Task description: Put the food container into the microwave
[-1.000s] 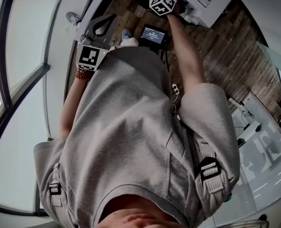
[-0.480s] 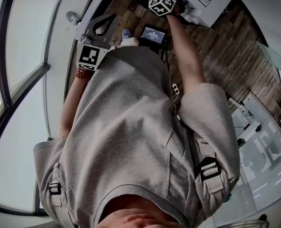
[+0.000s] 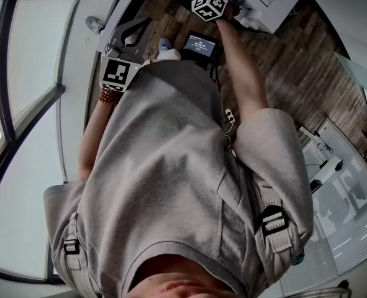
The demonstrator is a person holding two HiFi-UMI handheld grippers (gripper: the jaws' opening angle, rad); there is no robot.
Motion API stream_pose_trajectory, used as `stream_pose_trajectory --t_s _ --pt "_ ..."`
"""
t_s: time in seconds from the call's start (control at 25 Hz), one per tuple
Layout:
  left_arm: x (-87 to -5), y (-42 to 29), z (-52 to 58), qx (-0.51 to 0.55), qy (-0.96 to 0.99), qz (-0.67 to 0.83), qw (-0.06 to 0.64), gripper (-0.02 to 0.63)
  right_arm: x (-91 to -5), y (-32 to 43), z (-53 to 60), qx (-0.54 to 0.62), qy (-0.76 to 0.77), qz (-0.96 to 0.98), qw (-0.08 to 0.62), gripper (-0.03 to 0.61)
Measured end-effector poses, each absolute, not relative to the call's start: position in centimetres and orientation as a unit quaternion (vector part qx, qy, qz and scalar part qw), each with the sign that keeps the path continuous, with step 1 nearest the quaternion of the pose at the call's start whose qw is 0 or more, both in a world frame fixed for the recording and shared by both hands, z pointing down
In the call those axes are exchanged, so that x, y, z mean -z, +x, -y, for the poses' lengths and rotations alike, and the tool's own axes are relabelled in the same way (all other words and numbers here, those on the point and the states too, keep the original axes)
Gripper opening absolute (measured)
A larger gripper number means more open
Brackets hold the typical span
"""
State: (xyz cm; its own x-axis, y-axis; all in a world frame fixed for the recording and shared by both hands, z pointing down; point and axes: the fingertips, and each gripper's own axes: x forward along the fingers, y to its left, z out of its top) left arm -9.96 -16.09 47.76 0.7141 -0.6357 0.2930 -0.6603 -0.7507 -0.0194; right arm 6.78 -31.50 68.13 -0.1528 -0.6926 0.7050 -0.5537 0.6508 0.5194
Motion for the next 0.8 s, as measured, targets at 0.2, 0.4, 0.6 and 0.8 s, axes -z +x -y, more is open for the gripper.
stream_pose_trajectory --t_s 0.2,0.4,0.6,0.8 --pt "-47.6 -9.9 15.9 -0.140 0.926 0.347 0.041 0.002 -67.6 6.6 31.2 0.074 0.413 0.757 0.500 0.066" --pt "-47.8 -9.6 15.6 -0.139 0.928 0.343 0.039 0.002 -67.5 6.6 30.7 0.076 0.415 0.758 0.497 0.066" --pt "-47.8 -9.5 15.3 -0.137 0.930 0.339 0.039 0.002 -66.9 6.1 30.2 0.081 0.415 0.761 0.491 0.069" --pt "-47.7 -9.3 14.7 -0.135 0.933 0.330 0.036 0.002 -65.4 5.1 29.5 0.092 0.419 0.766 0.479 0.071"
